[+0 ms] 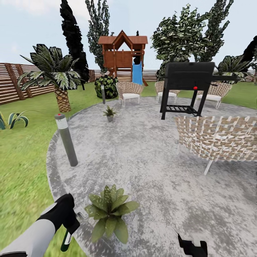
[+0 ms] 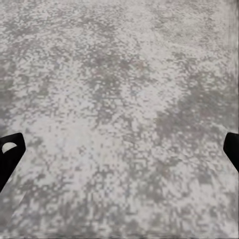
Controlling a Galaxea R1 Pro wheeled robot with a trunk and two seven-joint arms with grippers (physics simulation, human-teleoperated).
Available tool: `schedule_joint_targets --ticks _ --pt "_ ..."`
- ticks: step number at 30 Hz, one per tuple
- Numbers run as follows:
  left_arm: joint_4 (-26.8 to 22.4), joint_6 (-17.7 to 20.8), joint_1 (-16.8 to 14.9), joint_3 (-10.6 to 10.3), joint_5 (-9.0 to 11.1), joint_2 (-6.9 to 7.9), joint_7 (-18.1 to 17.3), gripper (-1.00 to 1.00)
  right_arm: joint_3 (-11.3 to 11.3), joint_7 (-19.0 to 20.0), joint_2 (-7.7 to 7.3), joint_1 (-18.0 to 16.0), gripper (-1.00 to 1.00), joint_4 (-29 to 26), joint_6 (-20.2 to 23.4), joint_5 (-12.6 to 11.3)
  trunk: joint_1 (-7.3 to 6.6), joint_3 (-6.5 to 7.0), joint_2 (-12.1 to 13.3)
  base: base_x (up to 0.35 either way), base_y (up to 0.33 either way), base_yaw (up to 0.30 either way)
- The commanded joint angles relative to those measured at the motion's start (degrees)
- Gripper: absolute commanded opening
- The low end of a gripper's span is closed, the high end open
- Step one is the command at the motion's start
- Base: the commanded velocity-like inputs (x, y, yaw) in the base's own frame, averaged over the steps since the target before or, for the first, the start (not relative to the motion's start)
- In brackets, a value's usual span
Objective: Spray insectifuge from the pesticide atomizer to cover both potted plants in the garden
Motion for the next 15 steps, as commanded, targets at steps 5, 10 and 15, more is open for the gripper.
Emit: schedule_joint_targets --ticks 5,10,15 --pt "-0.08 0.28 -0.02 0.49 -0.36 0.02 -0.59 -1.0 0.34 0.27 -0.01 -0.02 1.0 -0.01 -0.11 -0.66 -0.04 -0.05 -0.03 -0.237 -0.197 0.116" --pt "0.03 0.18 -0.02 0.61 -0.28 -0.06 -0.64 -1.0 0.34 0.27 -0.01 -0.02 1.0 -0.01 -0.11 -0.6 -0.04 -0.05 -0.03 -0.179 -0.138 0.265" --pt "0.07 0.15 -0.02 0.46 -0.28 -3.17 -0.47 -1.0 0.34 0.27 0.07 -0.02 1.0 -0.01 -0.11 -0.66 -0.04 -0.05 -0.03 -0.01 -0.006 0.277"
